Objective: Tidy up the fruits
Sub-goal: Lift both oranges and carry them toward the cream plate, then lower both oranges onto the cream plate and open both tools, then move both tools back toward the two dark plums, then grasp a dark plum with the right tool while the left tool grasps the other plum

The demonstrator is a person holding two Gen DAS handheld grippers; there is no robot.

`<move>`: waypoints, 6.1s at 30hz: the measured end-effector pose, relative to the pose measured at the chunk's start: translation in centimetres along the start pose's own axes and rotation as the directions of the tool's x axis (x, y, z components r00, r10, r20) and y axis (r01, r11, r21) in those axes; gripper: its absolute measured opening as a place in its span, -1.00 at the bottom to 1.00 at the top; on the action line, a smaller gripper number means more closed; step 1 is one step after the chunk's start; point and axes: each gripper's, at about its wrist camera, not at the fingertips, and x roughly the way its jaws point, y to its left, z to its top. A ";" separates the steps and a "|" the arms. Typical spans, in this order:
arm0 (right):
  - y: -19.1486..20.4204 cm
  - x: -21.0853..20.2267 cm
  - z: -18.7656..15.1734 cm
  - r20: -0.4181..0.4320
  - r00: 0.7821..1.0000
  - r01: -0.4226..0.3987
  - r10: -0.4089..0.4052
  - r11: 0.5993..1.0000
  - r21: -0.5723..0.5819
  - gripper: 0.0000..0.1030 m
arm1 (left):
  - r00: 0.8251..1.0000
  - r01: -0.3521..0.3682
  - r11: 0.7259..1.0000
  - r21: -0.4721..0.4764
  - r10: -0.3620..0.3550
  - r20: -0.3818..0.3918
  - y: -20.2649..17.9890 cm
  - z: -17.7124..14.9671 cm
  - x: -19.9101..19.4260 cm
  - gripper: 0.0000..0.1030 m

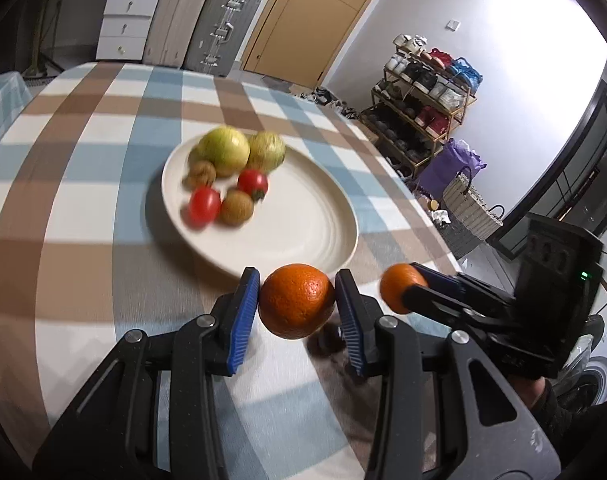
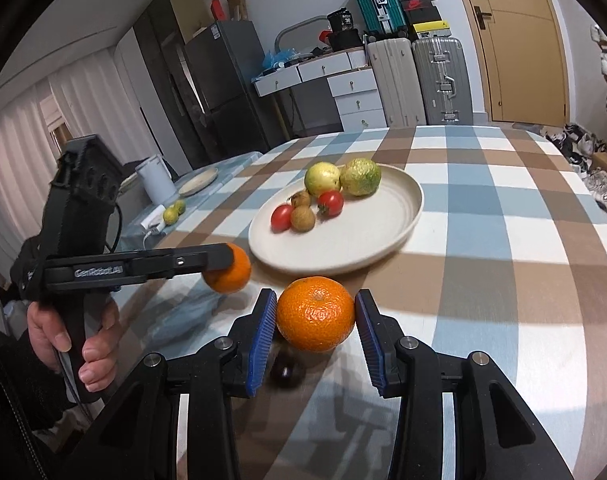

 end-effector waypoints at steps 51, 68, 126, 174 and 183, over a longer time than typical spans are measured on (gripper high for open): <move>-9.0 12.6 13.0 -0.076 0.996 -0.034 0.041 0.995 0.092 0.05 | 0.999 -0.040 0.998 0.051 0.041 -0.020 0.2 10.2 12.2 -0.20; -5.3 1.1 12.0 0.100 0.995 -0.005 -0.004 0.996 0.085 0.83 | 0.988 -0.147 0.984 0.104 0.141 0.066 -4.1 6.6 3.5 0.55; 2.9 2.1 -3.6 -0.150 0.987 0.071 -0.056 0.992 0.100 0.00 | 0.985 -0.172 0.984 -0.041 0.171 -0.024 0.3 -8.6 -1.8 0.98; -1.2 -2.6 -3.4 0.000 0.999 0.048 -0.049 0.988 0.145 -0.52 | 0.983 -0.158 0.980 0.123 0.167 -0.073 -4.5 -4.5 2.9 0.94; -0.8 -2.2 -2.9 0.000 1.000 0.020 -0.020 0.993 0.112 -0.52 | 0.980 -0.101 0.971 0.216 0.135 -0.148 -5.5 -4.4 5.0 -0.26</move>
